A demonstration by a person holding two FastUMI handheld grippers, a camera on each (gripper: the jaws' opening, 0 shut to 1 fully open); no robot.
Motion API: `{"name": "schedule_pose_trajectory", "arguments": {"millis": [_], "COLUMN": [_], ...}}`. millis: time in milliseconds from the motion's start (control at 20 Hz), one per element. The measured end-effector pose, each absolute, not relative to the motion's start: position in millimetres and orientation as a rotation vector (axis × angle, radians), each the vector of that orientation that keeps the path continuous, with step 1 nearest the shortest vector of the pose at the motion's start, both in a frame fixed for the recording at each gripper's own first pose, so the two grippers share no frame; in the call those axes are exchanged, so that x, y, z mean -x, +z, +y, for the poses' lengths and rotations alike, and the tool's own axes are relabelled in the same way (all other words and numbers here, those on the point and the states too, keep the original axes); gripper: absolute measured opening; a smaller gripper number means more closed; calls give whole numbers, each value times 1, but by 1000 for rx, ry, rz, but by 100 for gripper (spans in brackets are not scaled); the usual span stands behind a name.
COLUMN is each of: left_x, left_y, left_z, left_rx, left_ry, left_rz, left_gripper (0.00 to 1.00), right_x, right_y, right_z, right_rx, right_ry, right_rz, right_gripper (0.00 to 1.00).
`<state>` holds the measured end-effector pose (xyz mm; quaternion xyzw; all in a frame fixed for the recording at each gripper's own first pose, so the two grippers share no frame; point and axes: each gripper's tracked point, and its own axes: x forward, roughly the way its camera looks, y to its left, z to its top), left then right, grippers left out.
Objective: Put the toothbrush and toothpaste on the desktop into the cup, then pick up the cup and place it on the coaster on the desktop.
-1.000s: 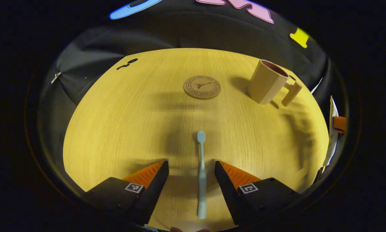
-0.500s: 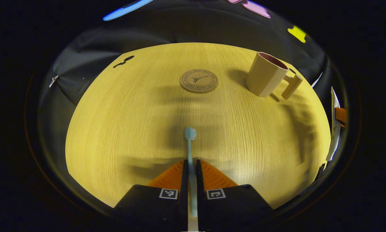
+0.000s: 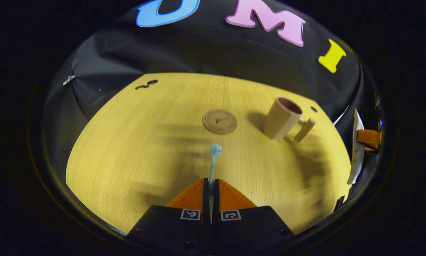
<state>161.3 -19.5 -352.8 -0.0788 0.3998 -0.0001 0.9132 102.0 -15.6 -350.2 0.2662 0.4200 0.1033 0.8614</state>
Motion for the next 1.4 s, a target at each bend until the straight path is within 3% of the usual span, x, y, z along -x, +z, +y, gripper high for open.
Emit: {"name": "schedule_pose_trajectory", "arguments": {"millis": [200, 250, 550, 900, 1400], "left_x": [-161, -158, -140, -130, -123], "left_y": [-302, -289, -225, -202, -206], "left_z": [-34, -36, -62, -87, -88], "left_rx": [301, 328, 412, 495, 499], "left_ry": [-17, -15, -39, -52, 14], "left_rz": [672, 647, 504, 474, 465], "left_gripper": [2, 7, 6, 6, 6], "right_x": [-140, -150, -229, -302, -296], "right_y": [-316, -308, -290, -343, -433], "right_z": [-10, -6, 15, 49, 67], "right_rx": [-550, -551, -536, -449, -307], "right_ry": [247, 264, 332, 383, 429], "right_rz": [739, 711, 578, 543, 654], "right_gripper": [13, 13, 13, 13, 13]}}
